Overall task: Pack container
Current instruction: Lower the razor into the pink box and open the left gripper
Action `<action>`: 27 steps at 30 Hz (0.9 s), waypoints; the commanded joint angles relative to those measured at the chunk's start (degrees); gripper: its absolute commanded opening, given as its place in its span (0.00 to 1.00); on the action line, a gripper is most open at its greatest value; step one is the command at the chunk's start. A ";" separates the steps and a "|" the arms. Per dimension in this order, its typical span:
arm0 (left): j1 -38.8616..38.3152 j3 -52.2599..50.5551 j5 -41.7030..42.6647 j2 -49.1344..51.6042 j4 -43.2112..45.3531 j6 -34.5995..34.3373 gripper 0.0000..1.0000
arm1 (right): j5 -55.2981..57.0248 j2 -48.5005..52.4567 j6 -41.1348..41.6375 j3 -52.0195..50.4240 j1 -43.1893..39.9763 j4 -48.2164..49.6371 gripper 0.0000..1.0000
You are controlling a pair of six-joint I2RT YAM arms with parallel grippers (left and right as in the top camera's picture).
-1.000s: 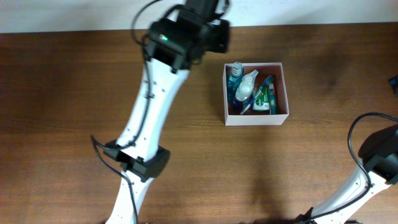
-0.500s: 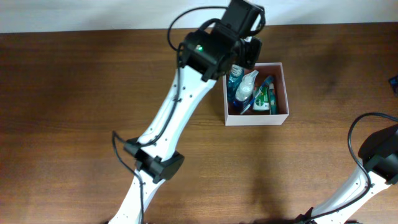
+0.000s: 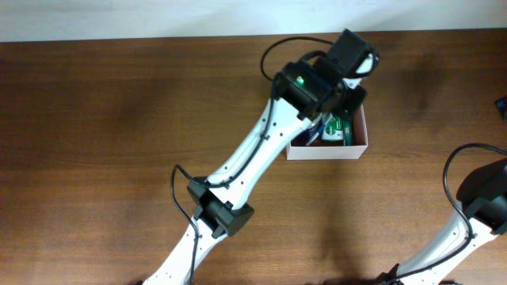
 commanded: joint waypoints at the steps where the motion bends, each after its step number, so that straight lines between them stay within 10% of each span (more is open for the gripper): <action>1: -1.20 0.28 0.63 2.32 0.68 1.53 0.07 | 1.11 -1.07 0.31 -0.26 0.15 0.02 0.99; 9: -1.09 0.28 0.61 7.02 0.74 1.51 0.10 | 1.11 -1.07 0.31 -0.26 0.15 0.02 0.99; 16: 0.55 0.28 0.61 7.39 1.07 1.51 0.63 | 1.11 -1.07 0.31 -0.26 0.15 0.02 0.99; 27: 3.28 0.59 0.85 1.57 0.07 1.55 0.66 | 1.11 -1.07 0.31 -0.26 0.15 0.02 0.99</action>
